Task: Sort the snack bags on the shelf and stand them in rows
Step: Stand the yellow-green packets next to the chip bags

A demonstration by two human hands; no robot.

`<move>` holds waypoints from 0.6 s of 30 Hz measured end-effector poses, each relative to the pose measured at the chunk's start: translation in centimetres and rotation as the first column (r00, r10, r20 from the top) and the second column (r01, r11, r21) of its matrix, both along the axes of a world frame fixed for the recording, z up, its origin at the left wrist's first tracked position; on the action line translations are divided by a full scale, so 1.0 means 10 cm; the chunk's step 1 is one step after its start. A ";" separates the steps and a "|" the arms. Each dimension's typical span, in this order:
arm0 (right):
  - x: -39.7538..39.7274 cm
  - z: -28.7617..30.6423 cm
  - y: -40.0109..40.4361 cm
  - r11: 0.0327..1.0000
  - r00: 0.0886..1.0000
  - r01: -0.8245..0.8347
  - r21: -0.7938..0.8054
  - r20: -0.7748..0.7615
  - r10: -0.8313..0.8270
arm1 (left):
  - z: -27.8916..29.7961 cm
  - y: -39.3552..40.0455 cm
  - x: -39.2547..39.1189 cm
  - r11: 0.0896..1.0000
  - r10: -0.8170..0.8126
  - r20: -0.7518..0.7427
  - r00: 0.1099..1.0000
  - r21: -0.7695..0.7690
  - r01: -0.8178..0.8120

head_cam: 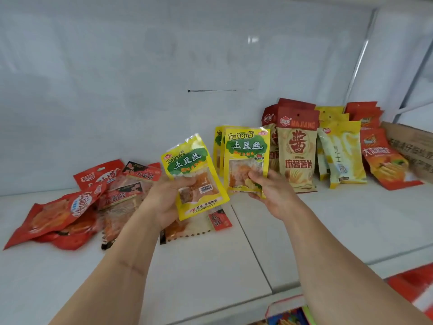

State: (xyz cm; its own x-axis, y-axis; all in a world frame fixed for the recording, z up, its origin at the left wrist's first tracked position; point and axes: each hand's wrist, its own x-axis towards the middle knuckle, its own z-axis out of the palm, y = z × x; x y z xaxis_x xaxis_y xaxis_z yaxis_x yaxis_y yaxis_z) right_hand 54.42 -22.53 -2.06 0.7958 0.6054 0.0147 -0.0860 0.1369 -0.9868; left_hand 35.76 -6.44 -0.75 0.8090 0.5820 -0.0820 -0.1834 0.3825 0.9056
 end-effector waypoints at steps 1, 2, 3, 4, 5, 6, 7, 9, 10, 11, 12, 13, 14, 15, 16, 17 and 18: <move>0.08 -0.02 0.02 1.000 1.000 0.000 -0.002 0.005 0.000 | 0.00 0.00 0.08 1.000 -0.015 0.014 1.000 0.019 0.015; 0.16 -0.04 0.05 1.000 1.000 -0.003 -0.008 0.013 0.003 | -0.01 0.00 0.15 0.999 -0.019 0.026 0.999 0.037 0.018; 0.24 -0.07 0.08 1.000 1.000 -0.007 -0.017 0.024 0.007 | -0.01 -0.01 0.21 0.999 -0.008 0.028 1.000 0.054 0.007; 0.31 -0.11 0.11 1.000 0.999 -0.010 -0.025 0.035 0.010 | -0.01 -0.02 0.26 0.998 0.013 0.025 1.000 0.065 -0.015; 0.39 -0.14 0.15 0.999 0.999 -0.009 -0.031 0.047 0.010 | -0.01 -0.02 0.31 0.997 0.040 0.020 0.999 0.072 -0.041; 0.47 -0.16 0.19 0.999 0.998 -0.006 -0.034 0.058 0.008 | -0.01 -0.03 0.36 0.995 0.068 0.017 0.998 0.078 -0.069; 0.55 -0.18 0.24 0.999 0.998 0.000 -0.037 0.068 0.003 | -0.01 -0.04 0.40 0.992 0.093 0.018 0.996 0.086 -0.094; 0.70 -0.21 0.34 0.999 0.997 0.001 -0.034 0.080 0.002 | -0.01 -0.05 0.48 0.984 0.144 0.008 0.990 0.106 -0.144; 0.76 -0.23 0.39 1.000 0.996 -0.002 -0.027 0.084 0.005 | -0.02 -0.07 0.51 0.980 0.164 -0.001 0.986 0.118 -0.163; 0.83 -0.27 0.44 0.999 0.996 -0.016 -0.028 0.092 0.019 | -0.03 -0.10 0.55 0.974 0.188 -0.008 0.982 0.129 -0.186; 0.87 -0.30 0.48 0.999 0.994 -0.036 -0.035 0.103 0.040 | -0.04 -0.12 0.58 0.968 0.213 -0.014 0.977 0.137 -0.209; 0.92 -0.34 0.51 0.998 0.992 -0.052 -0.040 0.114 0.057 | -0.05 -0.15 0.60 0.962 0.236 -0.023 0.971 0.146 -0.231; 0.97 -0.37 0.55 0.996 0.990 -0.075 -0.039 0.119 0.079 | -0.05 -0.19 0.64 0.953 0.267 -0.033 0.963 0.157 -0.259; 0.99 -0.37 0.58 0.994 0.987 -0.103 -0.027 0.118 0.106 | -0.04 -0.23 0.67 0.944 0.295 -0.045 0.955 0.171 -0.283; 1.03 -0.40 0.62 0.992 0.987 -0.123 -0.016 0.107 0.124 | -0.04 -0.25 0.71 0.937 0.315 -0.055 0.947 0.179 -0.301; 1.06 -0.41 0.66 0.990 0.985 -0.141 -0.005 0.100 0.141 | -0.05 -0.27 0.75 0.932 0.329 -0.064 0.942 0.185 -0.312; 1.09 -0.44 0.71 0.990 0.985 -0.144 0.000 0.092 0.144 | -0.06 -0.28 0.79 0.928 0.338 -0.072 0.939 0.194 -0.319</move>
State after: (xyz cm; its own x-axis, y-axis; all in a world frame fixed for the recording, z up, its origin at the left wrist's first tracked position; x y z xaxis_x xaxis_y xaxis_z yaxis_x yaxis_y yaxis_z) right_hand 65.33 -15.43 -6.50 0.6955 0.7131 0.0879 -0.0141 0.1358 -0.9906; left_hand 43.66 -9.23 -1.36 0.5629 0.8261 -0.0257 -0.1743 0.1490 0.9733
